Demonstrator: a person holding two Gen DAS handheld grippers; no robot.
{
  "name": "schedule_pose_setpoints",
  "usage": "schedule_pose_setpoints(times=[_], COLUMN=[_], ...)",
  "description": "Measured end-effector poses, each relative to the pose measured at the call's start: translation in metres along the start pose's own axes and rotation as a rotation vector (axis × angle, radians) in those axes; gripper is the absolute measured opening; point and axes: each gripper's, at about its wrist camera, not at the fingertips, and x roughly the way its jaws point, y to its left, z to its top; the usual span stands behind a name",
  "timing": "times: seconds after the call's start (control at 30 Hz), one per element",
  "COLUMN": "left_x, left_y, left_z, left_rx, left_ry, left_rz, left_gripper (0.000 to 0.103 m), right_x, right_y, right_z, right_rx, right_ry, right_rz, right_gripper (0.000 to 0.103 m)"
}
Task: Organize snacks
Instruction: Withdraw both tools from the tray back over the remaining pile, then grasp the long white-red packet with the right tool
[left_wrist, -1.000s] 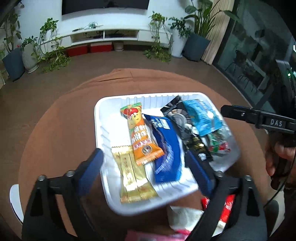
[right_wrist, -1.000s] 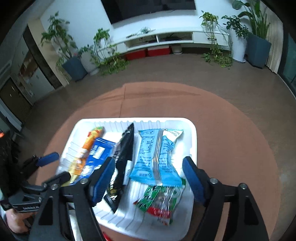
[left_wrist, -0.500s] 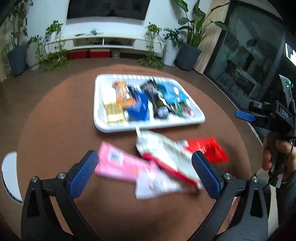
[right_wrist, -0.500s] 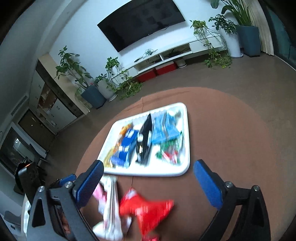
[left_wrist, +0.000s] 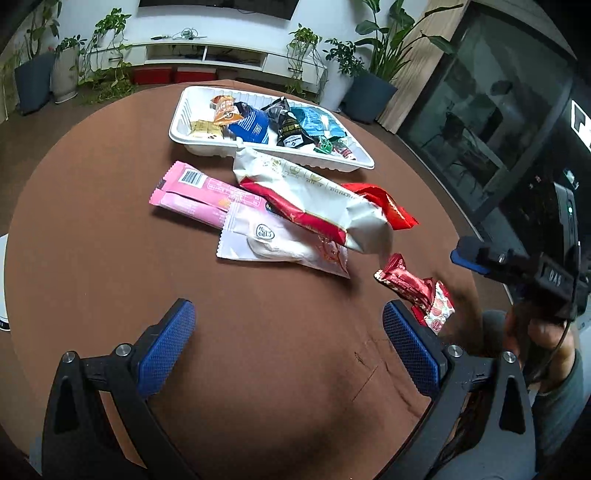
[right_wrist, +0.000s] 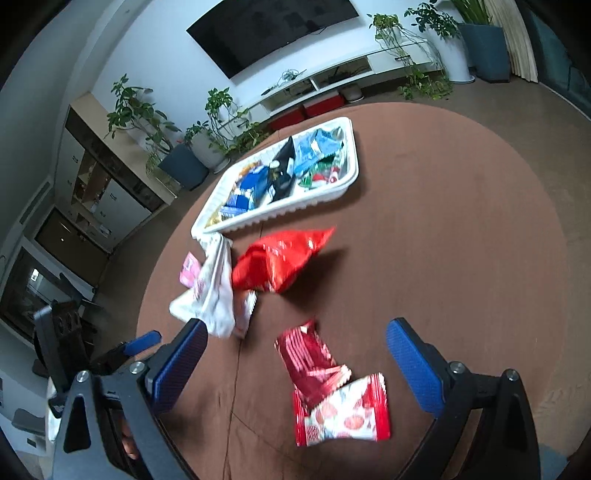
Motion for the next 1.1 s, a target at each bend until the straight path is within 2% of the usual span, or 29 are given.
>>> schedule_pose_setpoints(times=[0.3, 0.47, 0.83, 1.03, 1.1], left_x=[0.003, 0.004, 0.020, 0.002, -0.007], left_y=[0.004, 0.005, -0.009, 0.022, 0.038], left_z=[0.021, 0.034, 0.087, 0.081, 0.072], left_rx=[-0.059, -0.104, -0.093, -0.169, -0.190], left_ry=[0.024, 0.012, -0.009, -0.052, -0.055], left_rz=[0.007, 0.005, 0.026, 0.044, 0.062], left_gripper=[0.103, 0.103, 0.102, 0.102, 0.102], right_x=[0.000, 0.003, 0.012, 0.014, 0.025], right_y=[0.020, 0.026, 0.037, 0.065, 0.082], right_z=[-0.008, -0.012, -0.016, 0.007, 0.020], right_rx=[-0.104, -0.142, -0.197, -0.298, -0.359], right_ry=[-0.016, 0.008, 0.032, 0.016, 0.046], right_rz=[-0.022, -0.032, -0.035, -0.014, -0.003], right_gripper=[0.097, 0.087, 0.079, 0.076, 0.074])
